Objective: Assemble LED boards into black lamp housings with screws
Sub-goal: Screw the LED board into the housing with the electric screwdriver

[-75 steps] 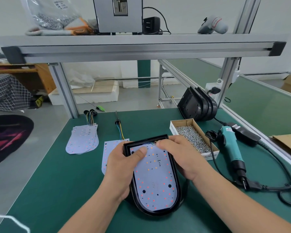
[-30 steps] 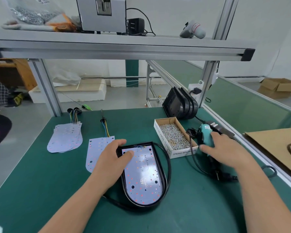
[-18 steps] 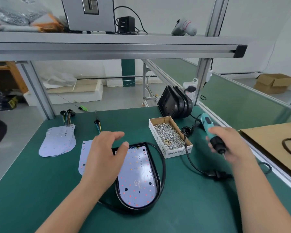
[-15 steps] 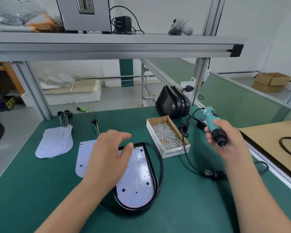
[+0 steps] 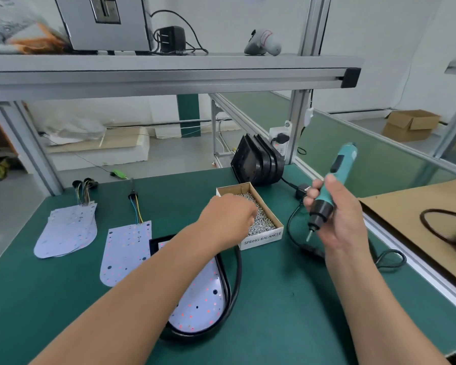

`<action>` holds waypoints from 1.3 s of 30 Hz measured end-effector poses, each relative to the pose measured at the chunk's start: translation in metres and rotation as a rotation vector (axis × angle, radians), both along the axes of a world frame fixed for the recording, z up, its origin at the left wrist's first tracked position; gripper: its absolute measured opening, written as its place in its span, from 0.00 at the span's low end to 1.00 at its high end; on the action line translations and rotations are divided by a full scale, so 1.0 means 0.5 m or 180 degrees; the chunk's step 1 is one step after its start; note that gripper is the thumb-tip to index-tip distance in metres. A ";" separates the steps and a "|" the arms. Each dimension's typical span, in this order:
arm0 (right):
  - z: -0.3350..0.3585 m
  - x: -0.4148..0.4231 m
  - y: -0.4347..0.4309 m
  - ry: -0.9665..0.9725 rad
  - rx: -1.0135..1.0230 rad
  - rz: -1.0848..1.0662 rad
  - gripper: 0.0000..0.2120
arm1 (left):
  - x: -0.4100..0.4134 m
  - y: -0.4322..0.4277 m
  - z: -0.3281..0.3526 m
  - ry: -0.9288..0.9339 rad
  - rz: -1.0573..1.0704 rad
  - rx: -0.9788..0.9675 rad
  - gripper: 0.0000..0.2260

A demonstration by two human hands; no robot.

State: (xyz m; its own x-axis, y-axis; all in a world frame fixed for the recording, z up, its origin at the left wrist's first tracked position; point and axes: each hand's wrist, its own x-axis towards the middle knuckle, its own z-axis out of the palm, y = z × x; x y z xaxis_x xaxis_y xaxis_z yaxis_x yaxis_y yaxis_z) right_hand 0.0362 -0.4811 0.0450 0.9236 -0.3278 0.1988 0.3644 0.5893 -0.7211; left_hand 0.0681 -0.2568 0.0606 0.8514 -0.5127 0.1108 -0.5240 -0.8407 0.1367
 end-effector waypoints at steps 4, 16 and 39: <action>-0.006 0.004 0.013 0.0098 -0.0241 0.0119 0.08 | 0.034 -0.035 -0.019 0.0285 -0.0116 0.0339 0.10; -0.008 0.004 0.016 0.0167 -0.0193 0.0185 0.08 | 0.045 -0.038 -0.040 0.0559 0.0042 -0.0205 0.06; -0.008 0.005 0.028 0.0213 -0.0367 0.0090 0.17 | -0.015 0.038 0.036 0.2054 0.0658 -0.3644 0.07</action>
